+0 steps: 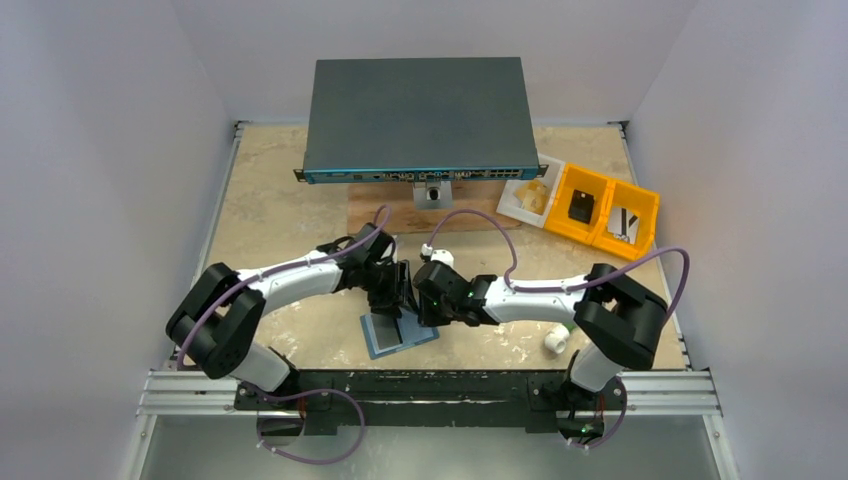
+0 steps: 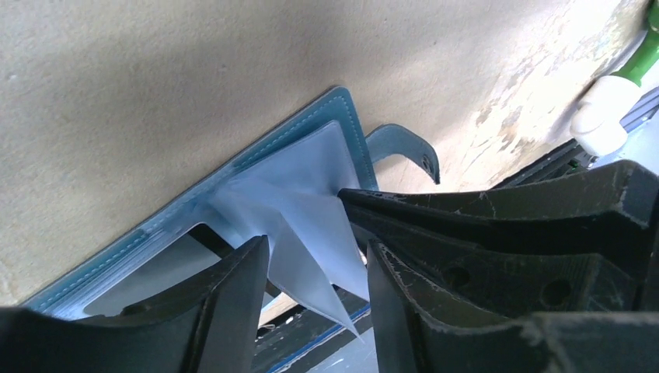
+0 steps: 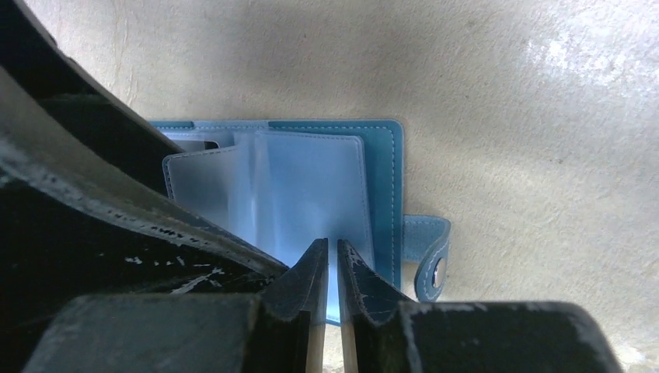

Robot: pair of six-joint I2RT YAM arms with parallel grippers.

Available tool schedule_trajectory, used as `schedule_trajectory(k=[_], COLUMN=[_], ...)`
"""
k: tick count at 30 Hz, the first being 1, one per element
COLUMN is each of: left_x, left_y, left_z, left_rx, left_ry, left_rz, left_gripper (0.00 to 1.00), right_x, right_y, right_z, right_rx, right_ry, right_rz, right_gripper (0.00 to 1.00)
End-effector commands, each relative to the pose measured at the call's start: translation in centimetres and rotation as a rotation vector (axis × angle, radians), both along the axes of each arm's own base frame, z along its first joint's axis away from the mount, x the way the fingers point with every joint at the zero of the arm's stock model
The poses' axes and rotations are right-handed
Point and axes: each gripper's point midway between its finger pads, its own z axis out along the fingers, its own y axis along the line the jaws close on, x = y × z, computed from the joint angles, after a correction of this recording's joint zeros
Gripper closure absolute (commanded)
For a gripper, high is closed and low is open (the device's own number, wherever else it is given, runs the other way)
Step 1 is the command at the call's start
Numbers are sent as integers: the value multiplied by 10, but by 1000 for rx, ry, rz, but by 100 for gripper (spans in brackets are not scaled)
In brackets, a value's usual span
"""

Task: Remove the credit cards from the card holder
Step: Remove the credit card from the card holder.

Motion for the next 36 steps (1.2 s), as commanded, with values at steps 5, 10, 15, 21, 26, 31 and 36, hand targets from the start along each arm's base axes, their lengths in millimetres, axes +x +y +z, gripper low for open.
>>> schedule_trajectory(k=[5, 10, 15, 21, 26, 31, 36], left_x=[14, 17, 18, 17, 15, 1, -17], left_y=[-26, -31, -34, -24, 14, 57, 88], left_z=[17, 17, 19, 28, 29, 23, 14], left_rx=[-97, -102, -108, -75, 84, 219, 300], left_ry=[-32, -21, -24, -56, -114, -151, -153], left_rz=[-12, -7, -8, 6, 89, 164, 215], left_gripper=[41, 37, 36, 35, 36, 41, 55], right_x=[1, 6, 8, 6, 0, -9, -19], right_y=[-5, -14, -26, -16, 7, 34, 58], right_z=[24, 39, 54, 68, 77, 76, 59], right_rx=[35, 23, 17, 60, 149, 218, 269], right_ry=[-31, -63, -97, -119, -105, -62, 10], right_rz=[-18, -51, -81, -28, 41, 126, 197], right_gripper=[90, 90, 89, 79, 73, 67, 67])
